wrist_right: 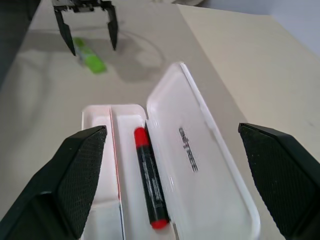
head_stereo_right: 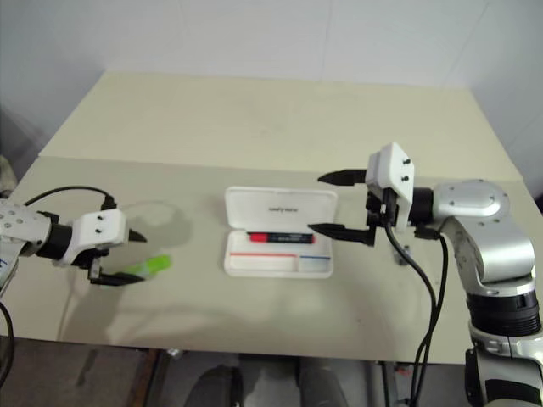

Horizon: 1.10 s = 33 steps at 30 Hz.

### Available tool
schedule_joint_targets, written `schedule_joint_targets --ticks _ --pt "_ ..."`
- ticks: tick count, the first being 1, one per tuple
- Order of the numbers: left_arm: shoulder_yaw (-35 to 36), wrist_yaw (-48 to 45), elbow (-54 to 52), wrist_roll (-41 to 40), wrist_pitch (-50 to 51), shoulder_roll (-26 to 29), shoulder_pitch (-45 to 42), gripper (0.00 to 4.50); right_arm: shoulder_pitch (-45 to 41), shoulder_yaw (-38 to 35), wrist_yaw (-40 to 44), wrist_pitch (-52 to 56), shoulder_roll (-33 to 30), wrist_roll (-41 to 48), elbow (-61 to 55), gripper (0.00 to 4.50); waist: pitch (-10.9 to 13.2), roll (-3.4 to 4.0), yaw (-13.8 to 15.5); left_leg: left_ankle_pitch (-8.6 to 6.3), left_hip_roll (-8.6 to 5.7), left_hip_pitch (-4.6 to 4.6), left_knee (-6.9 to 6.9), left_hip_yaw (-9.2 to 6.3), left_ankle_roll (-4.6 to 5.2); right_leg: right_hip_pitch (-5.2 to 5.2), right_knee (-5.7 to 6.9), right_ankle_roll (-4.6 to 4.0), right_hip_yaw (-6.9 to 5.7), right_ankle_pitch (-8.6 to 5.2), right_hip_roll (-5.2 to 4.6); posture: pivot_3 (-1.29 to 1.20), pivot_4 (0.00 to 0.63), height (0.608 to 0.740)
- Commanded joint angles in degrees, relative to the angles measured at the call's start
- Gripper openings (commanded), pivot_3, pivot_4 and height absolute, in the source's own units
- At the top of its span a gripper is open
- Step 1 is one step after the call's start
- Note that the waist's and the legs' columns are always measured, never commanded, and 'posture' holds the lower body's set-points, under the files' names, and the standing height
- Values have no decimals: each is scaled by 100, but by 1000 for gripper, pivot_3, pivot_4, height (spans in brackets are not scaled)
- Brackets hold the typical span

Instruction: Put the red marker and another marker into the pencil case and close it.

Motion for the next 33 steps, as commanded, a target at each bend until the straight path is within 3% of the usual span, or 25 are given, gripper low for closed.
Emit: schedule_joint_targets --ticks 1,9,12,17,21,33 --pt "-51 114 -187 223 113 184 116 4500 87 -241 -127 -121 -145 136 -219 4469 0 0 3 0 0 0 0 0 0 0 0 0 0 0 0 0 150 740" --pt "-335 459 11 652 165 101 92 4500 185 -340 -371 -60 -263 294 -452 4469 -1 1 10 1 0 6 1 0 0 1 8 0 1 0 0 0 150 740" --pt "-398 528 64 786 172 158 100 3917 206 -378 -441 -24 -316 348 -505 4500 -5 8 10 4 -2 12 1 1 6 2 17 -1 2 0 0 0 150 740" --pt "-517 703 199 1037 121 218 46 2390 239 -426 -550 -30 -390 398 -521 4500 -5 9 8 22 -5 42 0 1 37 18 40 -22 5 8 1 0 150 740" --pt "-551 719 241 1076 90 182 13 1193 259 -411 -610 -40 -413 420 -540 4500 -2 8 -29 46 -4 130 -25 -4 77 102 17 -141 11 -25 8 0 150 740" --pt "-549 158 41 561 71 -148 -705 1093 492 -419 -688 -129 -515 341 -410 4500 3 -6 -123 112 -10 98 -81 -10 99 90 -65 -145 17 55 10 0 150 740"
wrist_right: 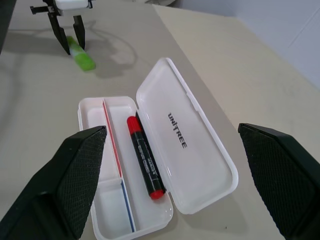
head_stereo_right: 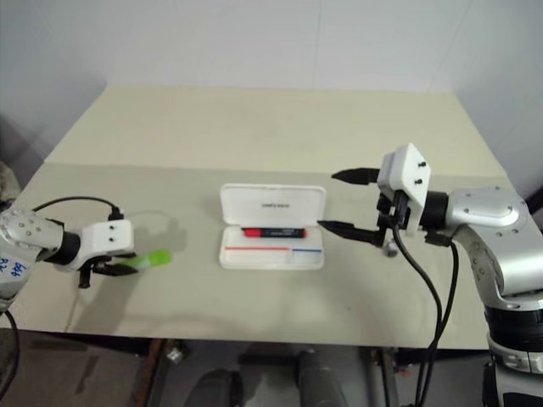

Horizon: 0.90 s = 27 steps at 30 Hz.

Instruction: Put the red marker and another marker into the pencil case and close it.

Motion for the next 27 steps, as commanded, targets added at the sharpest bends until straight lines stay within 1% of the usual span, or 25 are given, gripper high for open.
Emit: schedule_joint_targets --ticks 1,3,4,5,6,9,12,17,19,23,27 --pt "56 -284 -272 -196 108 27 -346 1093 100 -227 -54 -142 -140 -10 -28 4500 -1 -2 -2 0 0 -4 -9 2 0 -2 -11 5 -1 3 0 0 150 740" --pt "6 -410 -358 -213 157 44 -448 1093 159 -231 -73 -157 -150 -22 -12 4500 -1 -2 -3 -8 0 -9 -22 3 -11 -6 -21 29 -3 14 0 0 150 740" --pt "-10 -487 -448 -261 241 33 -501 1093 198 -243 -82 -156 -160 -17 -12 4500 -1 -2 -9 -16 1 -13 -24 5 -18 -11 -20 54 -3 18 -1 0 150 740" --pt "-16 -549 -529 -315 328 9 -548 1093 232 -252 -91 -161 -168 -14 -15 4500 -1 -2 -18 -23 2 -18 -24 5 -21 -17 -21 98 -4 36 0 0 150 740" --pt "-42 -631 -687 -424 491 -73 -668 1093 294 -275 -121 -199 -180 -54 5 4500 -1 -2 -21 -29 3 -24 -26 5 -18 -23 -25 108 -5 33 2 0 150 740" --pt "-126 -789 -1014 -654 861 -285 -964 1093 424 -340 -230 -280 -193 -130 40 4500 -1 -2 16 -43 3 -48 -28 4 -21 -48 -24 116 -7 12 1 0 150 740" --pt "-311 -937 -1205 -803 1139 -485 -1316 1093 595 -439 -327 -276 -204 -121 -15 4500 -1 -2 69 -43 2 -105 -17 1 -21 -95 -22 124 -7 13 1 0 150 740" --pt "-638 -1071 -1238 -1022 1484 -958 -1912 1093 907 -579 -454 -266 -221 -92 -187 4500 -1 -2 141 -43 0 -103 -8 1 -21 -92 -24 128 -5 16 3 0 150 740" --pt "-810 -1102 -1142 -995 1432 -1152 -2102 1093 1018 -627 -526 -251 -213 -78 -265 4500 -1 -2 150 -42 -3 -100 -1 1 -22 -90 -19 132 -3 18 3 0 150 740" --pt "-988 -1068 -952 -945 1350 -1443 -2361 1093 1182 -700 -650 -199 -191 -43 -411 4500 -1 -2 142 -41 -5 -97 13 2 -23 -86 -11 139 6 24 5 0 150 740" --pt "-1063 -955 -827 -1104 1580 -1932 -2644 1093 1460 -817 -758 -140 -210 -14 -575 4500 -1 -2 153 -41 -5 -104 35 -5 -23 -86 0 141 7 25 9 0 150 740"
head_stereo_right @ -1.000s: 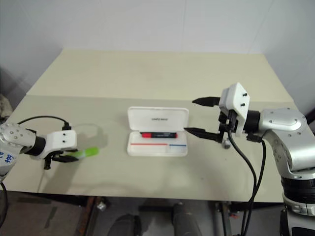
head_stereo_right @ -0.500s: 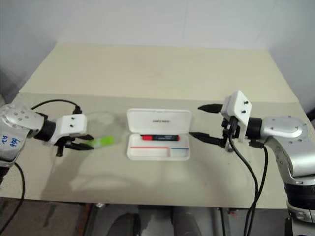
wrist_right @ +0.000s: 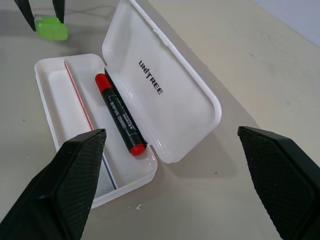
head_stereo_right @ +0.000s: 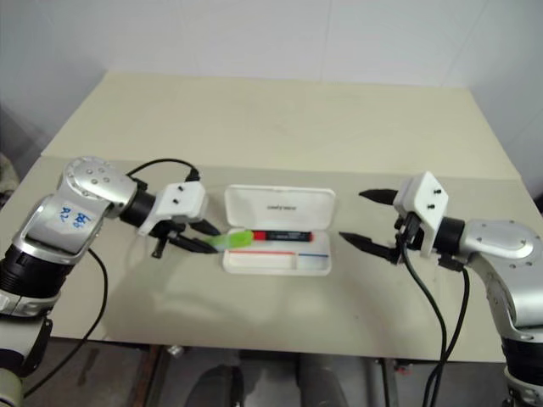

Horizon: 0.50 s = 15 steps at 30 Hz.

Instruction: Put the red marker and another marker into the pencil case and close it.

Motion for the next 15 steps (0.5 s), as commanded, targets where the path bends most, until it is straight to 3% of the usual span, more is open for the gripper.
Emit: schedule_joint_targets --ticks 1,15 --pt "-32 55 46 -157 155 -305 -322 1093 219 -349 -141 31 -56 118 -331 4500 0 0 8 0 0 -1 5 -1 0 1 2 1 1 1 0 0 150 740" --pt "-462 88 320 -47 117 -794 -435 1093 1001 -790 -59 355 -226 770 -1197 4500 0 0 -6 0 -3 0 43 -4 0 6 29 13 21 10 8 0 150 740"
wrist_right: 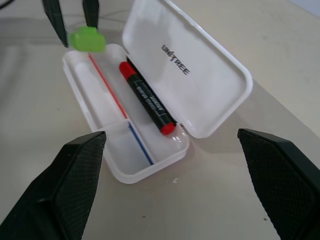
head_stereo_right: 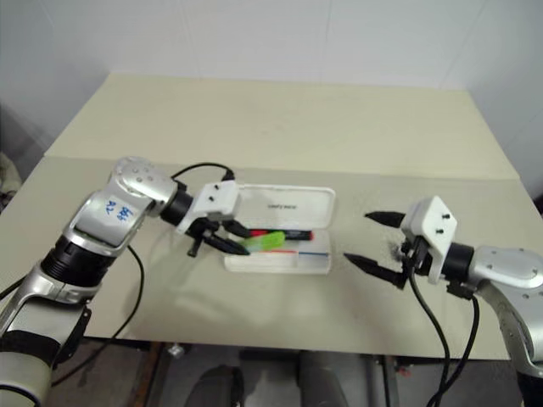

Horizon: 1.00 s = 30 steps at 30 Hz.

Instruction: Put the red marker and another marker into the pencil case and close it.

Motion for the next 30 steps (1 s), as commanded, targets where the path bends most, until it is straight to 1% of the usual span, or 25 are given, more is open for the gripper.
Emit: schedule_joint_targets --ticks 1,4,7,11,20,26,28,30 --pt "-34 23 -53 33 -68 -5 -90 1093 -103 -202 -16 128 -90 433 -505 4500 0 0 -1 0 0 1 0 0 0 0 0 0 3 1 2 0 150 740" --pt "-126 67 93 149 -288 -32 -70 1093 -299 -106 -168 264 -37 714 -762 4500 0 0 -1 0 1 3 0 -2 0 1 1 0 5 1 6 0 150 740" --pt "-184 107 260 255 -471 -65 -77 1093 -367 11 -182 270 -52 758 -889 4500 0 -1 10 0 1 3 0 -2 0 2 -1 0 7 2 5 0 150 740" --pt "-238 145 390 310 -591 -151 -75 1093 -357 43 -191 235 -82 720 -876 4500 0 -1 20 0 0 -1 0 -1 0 2 -6 1 7 2 4 0 150 740" --pt "-355 285 646 447 -640 -529 -83 1093 -315 9 -291 190 -72 662 -888 4500 0 -1 62 0 0 0 1 0 0 2 -5 2 8 3 5 0 150 740" --pt "-461 244 748 589 -761 -499 -89 1093 -276 -4 -332 154 -67 633 -883 4500 0 -1 64 0 1 0 1 -1 0 1 -5 1 9 4 7 0 150 740" --pt "-481 266 812 664 -839 -491 -92 1825 -271 -9 -353 139 -56 627 -875 4500 0 -1 69 0 1 0 1 -1 0 1 -5 2 9 4 7 0 150 740" --pt "-432 320 851 667 -863 -553 -103 2399 -271 4 -369 128 -41 617 -870 4500 0 -1 79 0 1 0 1 -1 0 1 -5 2 10 4 7 0 150 740"
